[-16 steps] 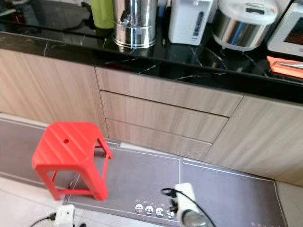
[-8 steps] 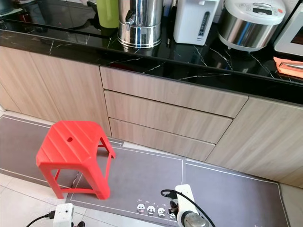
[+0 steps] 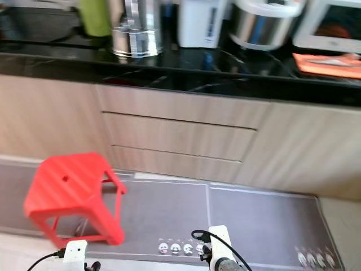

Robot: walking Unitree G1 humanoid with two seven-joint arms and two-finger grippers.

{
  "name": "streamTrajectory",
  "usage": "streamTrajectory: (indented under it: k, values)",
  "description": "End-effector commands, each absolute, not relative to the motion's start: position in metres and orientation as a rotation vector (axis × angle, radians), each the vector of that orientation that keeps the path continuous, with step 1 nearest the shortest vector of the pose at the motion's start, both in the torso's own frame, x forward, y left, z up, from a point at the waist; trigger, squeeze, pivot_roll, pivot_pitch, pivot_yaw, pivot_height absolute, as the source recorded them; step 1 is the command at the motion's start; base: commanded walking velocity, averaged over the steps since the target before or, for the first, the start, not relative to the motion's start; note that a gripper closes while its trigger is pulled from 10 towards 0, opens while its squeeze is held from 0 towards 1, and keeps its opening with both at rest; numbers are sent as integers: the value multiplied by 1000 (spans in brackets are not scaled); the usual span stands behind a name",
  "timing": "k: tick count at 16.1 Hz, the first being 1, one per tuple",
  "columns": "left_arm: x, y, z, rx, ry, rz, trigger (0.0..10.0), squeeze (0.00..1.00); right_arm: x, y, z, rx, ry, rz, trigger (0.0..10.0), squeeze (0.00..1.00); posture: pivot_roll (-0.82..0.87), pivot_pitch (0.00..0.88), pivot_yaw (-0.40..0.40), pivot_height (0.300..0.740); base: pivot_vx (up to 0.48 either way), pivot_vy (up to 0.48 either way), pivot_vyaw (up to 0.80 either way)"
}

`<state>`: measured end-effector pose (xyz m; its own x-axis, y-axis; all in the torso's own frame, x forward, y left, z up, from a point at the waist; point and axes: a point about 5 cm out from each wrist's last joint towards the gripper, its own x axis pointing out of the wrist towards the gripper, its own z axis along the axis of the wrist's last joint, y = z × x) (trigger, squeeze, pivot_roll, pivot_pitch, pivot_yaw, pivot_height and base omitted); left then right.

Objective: Kitchen organization

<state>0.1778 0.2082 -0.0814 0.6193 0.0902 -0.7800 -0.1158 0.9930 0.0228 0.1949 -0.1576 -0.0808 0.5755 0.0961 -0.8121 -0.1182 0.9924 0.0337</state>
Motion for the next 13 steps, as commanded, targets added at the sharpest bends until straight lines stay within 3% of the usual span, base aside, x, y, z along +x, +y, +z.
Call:
streamTrajectory:
  k: [1,10,13]
  values:
    - [174,208,-84,-17,916,111,10000,0,194,-159,-82,-29,960,121,10000,0,42,0,-12,740,0,0,-769]
    - [166,206,-88,-23,934,141,10000,0,203,-158,-77,-66,947,160,10000,0,84,0,-53,740,0,0,-769]
    - [166,207,-87,-12,934,145,10000,0,205,-157,-76,-69,946,168,10000,0,88,0,-56,740,0,-442,-769]
